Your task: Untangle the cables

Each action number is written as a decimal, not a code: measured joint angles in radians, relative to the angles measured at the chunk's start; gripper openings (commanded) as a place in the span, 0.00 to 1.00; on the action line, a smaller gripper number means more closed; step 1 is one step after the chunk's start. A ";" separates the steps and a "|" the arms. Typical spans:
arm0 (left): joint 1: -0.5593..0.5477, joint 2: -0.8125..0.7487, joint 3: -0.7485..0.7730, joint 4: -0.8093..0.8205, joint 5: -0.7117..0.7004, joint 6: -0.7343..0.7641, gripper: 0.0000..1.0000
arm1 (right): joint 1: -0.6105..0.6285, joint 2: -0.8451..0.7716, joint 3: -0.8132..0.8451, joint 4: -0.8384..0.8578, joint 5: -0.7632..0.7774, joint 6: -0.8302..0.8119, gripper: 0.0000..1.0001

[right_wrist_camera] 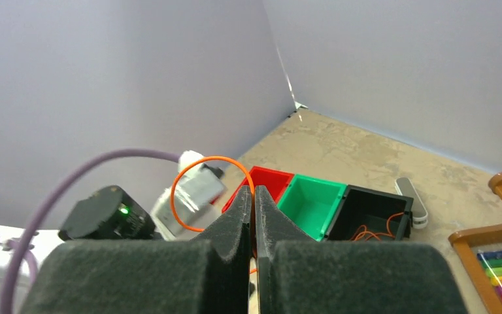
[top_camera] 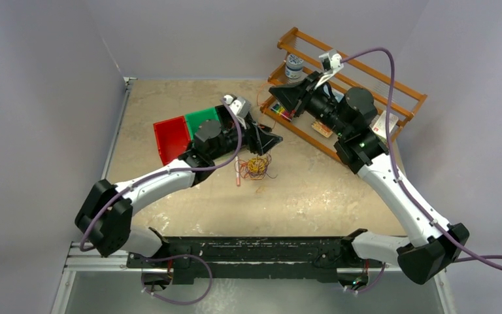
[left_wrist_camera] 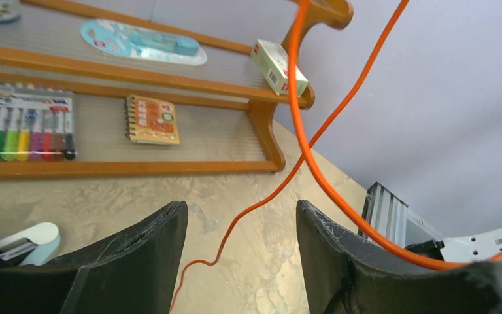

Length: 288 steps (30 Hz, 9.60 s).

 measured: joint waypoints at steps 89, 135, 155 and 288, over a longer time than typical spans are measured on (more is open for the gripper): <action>-0.029 -0.359 -0.262 -0.266 -0.439 -0.064 0.44 | 0.000 0.248 0.686 -0.016 0.178 -0.296 0.00; 0.101 -0.350 -0.289 -0.536 -0.672 -0.138 0.37 | 0.000 0.895 0.858 0.128 0.011 -0.262 0.00; 0.109 -0.329 -0.267 -0.615 -0.745 -0.135 0.37 | 0.000 0.699 0.434 0.083 0.034 -0.151 0.00; 0.126 -0.295 -0.130 -0.791 -0.768 -0.093 0.40 | 0.063 1.148 0.541 -0.128 0.047 -0.466 0.00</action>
